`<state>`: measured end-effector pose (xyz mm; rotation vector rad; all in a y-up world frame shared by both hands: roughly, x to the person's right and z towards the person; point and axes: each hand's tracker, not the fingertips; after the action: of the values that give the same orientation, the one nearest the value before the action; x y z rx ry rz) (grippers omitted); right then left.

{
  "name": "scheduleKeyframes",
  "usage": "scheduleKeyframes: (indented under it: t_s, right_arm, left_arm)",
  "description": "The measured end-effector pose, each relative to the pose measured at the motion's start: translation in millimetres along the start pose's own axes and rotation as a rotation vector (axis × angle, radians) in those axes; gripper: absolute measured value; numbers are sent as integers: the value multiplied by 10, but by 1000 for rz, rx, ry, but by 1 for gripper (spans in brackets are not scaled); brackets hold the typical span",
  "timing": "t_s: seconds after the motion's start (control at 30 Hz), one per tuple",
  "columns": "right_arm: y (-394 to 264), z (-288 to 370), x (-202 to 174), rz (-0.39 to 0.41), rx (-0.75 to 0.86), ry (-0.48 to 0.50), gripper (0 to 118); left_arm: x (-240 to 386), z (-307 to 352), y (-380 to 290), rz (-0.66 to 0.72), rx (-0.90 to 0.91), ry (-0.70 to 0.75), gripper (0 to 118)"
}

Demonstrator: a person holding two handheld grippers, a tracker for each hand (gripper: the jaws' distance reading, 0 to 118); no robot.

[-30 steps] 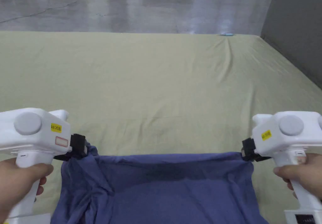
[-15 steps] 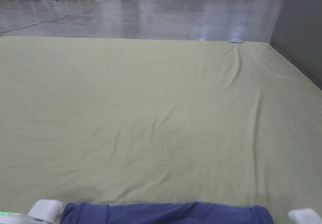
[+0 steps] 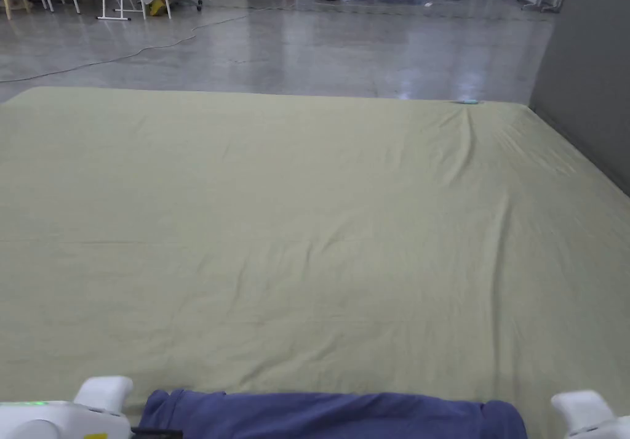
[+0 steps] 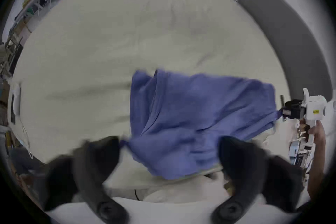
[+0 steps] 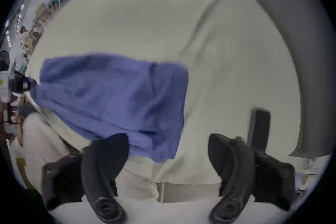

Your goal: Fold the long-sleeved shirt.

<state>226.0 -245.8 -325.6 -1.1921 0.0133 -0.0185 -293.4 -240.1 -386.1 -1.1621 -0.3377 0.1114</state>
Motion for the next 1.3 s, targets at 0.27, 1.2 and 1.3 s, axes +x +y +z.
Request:
scheduleKeyframes:
  t_s: [0.27, 1.2, 1.3]
  right_arm:
    - [-4, 514, -197, -98, 185, 183, 13]
    - [-23, -76, -819, -178, 169, 745, 0]
    - [-3, -106, -910, -182, 156, 736, 0]
  left_arm:
    - [141, 124, -217, -6, -30, -34, 0]
    - [-654, -1165, 186, 253, -95, -576, 92]
    - [-737, -1178, 153, 374, -131, -591, 16]
